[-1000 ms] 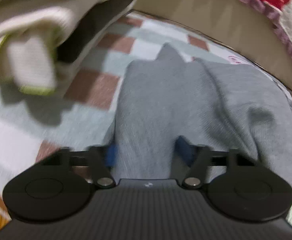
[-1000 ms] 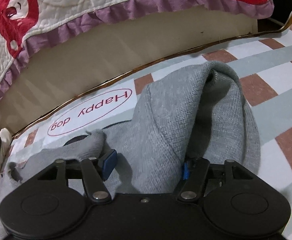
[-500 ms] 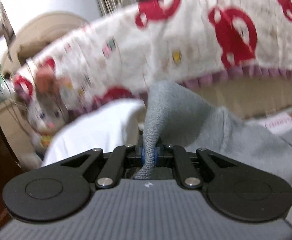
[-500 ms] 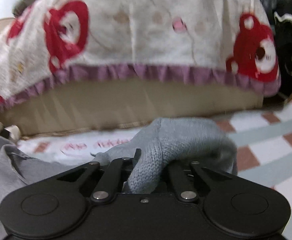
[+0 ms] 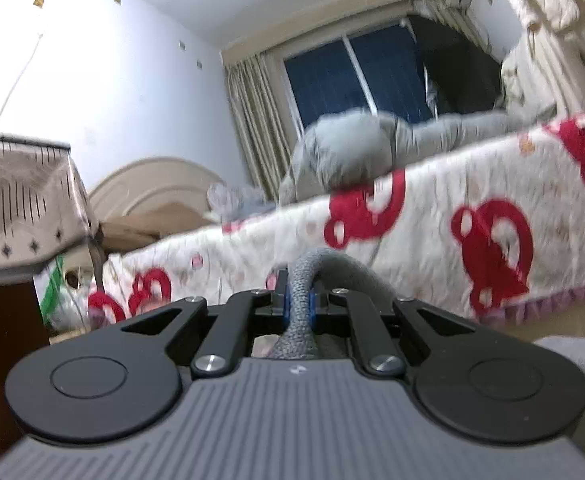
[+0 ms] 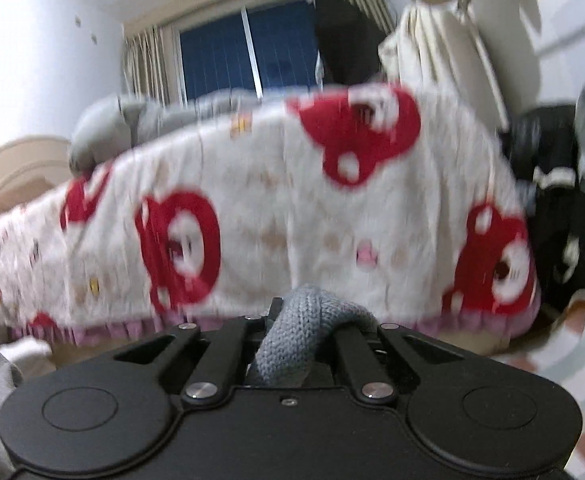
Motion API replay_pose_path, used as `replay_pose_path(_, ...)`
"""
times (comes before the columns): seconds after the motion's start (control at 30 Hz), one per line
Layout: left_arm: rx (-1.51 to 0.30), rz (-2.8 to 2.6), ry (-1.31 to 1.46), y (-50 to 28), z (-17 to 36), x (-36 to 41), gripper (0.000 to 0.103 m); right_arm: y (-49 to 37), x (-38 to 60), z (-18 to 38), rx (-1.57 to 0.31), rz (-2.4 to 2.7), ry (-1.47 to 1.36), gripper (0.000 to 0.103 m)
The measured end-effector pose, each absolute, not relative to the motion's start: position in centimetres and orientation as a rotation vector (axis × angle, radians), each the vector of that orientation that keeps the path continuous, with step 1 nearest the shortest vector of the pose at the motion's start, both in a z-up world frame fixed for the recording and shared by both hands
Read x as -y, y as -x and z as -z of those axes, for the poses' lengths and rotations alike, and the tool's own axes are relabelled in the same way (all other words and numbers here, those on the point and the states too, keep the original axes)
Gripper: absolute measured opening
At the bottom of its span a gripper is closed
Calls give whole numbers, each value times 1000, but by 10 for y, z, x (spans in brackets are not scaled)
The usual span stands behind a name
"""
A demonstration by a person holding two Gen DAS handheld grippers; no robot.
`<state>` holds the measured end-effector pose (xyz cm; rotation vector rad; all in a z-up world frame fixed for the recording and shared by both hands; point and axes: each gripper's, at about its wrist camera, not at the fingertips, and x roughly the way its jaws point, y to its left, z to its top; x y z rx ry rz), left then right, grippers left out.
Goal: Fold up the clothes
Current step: 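Lift the sweatshirt by the hem with both grippers and spread it flat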
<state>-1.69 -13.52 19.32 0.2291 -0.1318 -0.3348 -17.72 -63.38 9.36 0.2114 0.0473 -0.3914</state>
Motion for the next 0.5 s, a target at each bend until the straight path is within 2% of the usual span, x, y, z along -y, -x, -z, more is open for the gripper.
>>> replay_pose_path(0.13, 185, 323, -262, 5, -225, 140, 8, 188, 637, -146, -5, 361, -159, 4)
replay_pose_path(0.23, 88, 357, -260, -46, -236, 157, 8, 174, 648, -178, -29, 323, -135, 4)
replay_pose_path(0.4, -49, 345, -313, -153, -192, 204, 9, 70, 697, -155, -231, 294, -252, 6)
replay_pose_path(0.43, -102, 335, -284, -171, -176, 210, 13, 51, 705, -140, -270, 294, -263, 8)
replay_pose_path(0.47, -161, 326, -251, -188, -160, 215, 17, 29, 714, -122, -333, 284, -275, 18)
replay_pose_path(0.5, -250, 317, -190, -199, -141, 215, 27, 11, 721, -103, -393, 299, -289, 39)
